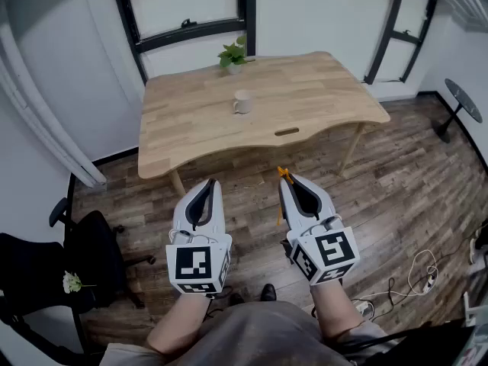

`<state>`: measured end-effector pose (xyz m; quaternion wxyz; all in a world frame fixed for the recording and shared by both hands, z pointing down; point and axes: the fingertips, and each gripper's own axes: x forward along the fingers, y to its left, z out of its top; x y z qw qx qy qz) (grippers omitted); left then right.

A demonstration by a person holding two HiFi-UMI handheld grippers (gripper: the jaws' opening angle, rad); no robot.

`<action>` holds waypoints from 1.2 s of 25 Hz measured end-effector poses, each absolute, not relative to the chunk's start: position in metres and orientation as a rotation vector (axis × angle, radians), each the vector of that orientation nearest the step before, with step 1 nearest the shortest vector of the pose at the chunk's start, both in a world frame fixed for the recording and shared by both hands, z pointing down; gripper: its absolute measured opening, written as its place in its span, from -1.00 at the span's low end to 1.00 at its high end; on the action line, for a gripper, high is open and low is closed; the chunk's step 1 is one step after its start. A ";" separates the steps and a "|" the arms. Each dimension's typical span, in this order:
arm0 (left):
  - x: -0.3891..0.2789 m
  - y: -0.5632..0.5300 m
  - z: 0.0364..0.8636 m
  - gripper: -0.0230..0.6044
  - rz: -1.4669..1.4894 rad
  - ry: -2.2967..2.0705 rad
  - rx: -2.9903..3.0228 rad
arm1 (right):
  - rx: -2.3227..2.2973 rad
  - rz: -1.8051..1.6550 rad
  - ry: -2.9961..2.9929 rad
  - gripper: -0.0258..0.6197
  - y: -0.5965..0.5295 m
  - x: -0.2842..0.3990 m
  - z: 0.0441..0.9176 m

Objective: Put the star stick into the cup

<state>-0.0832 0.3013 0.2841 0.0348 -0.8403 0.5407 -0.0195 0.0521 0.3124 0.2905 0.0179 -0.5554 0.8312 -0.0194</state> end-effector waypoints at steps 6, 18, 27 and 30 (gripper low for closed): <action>-0.083 0.298 0.285 -0.93 -0.063 1.665 -2.578 | -1.724 -0.057 2.587 -0.79 0.309 0.053 0.291; -0.066 0.287 0.292 -0.93 -0.067 1.723 -2.544 | -1.659 -0.057 2.608 -0.79 0.293 0.072 0.295; -0.050 0.271 0.305 -0.93 -0.079 1.784 -2.522 | -1.582 -0.071 2.649 -0.78 0.268 0.086 0.302; -0.049 0.257 0.310 -0.93 -0.094 1.793 -2.528 | -1.577 -0.090 2.657 -0.78 0.253 0.086 0.307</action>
